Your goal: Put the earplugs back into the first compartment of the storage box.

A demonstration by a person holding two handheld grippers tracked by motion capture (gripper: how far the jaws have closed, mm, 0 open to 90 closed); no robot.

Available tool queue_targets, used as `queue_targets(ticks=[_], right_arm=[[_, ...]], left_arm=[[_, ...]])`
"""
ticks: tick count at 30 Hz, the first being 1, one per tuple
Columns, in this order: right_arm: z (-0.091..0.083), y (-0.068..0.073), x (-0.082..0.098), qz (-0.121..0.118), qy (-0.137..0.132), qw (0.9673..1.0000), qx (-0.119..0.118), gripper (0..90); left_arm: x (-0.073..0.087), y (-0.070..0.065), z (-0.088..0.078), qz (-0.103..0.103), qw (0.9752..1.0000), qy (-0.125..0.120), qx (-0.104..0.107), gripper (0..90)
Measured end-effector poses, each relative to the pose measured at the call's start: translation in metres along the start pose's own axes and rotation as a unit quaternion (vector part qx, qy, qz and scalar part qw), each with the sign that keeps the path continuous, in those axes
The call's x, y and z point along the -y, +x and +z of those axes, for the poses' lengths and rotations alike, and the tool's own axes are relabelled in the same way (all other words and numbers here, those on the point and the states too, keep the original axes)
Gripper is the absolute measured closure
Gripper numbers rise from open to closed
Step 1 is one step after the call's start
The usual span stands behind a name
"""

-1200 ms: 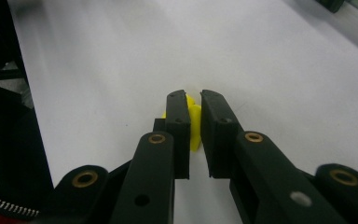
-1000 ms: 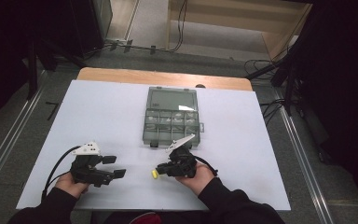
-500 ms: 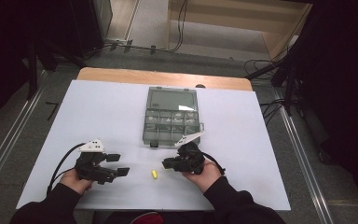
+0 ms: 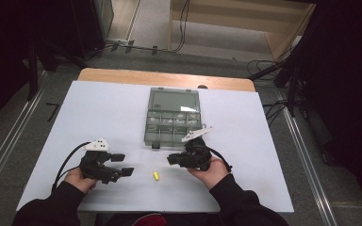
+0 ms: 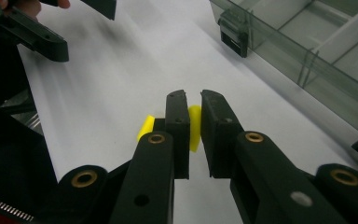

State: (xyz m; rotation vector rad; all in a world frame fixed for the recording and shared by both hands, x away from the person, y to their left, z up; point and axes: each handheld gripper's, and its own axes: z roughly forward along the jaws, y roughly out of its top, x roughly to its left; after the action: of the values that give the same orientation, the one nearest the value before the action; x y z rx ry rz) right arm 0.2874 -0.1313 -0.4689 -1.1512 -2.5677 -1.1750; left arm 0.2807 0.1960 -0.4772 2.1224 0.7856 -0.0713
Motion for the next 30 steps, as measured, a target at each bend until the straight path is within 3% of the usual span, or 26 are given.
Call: queue_targets(ticks=[11,20,30], right_arm=[[-0.007,0.0,-0.016,-0.009,-0.007,0.9999,-0.003,79.2],[-0.013,-0.01,-0.028,0.007,-0.015,0.9999,-0.004,79.2],[-0.022,-0.015,-0.045,0.01,-0.022,0.9997,0.001,79.2]], left_arm=[[0.001,0.0,0.0,-0.002,1.0,-0.002,0.0,27.4],[-0.002,0.001,0.001,-0.002,1.0,-0.001,0.002,27.4],[-0.001,0.002,0.001,-0.003,1.0,-0.002,0.004,27.4]])
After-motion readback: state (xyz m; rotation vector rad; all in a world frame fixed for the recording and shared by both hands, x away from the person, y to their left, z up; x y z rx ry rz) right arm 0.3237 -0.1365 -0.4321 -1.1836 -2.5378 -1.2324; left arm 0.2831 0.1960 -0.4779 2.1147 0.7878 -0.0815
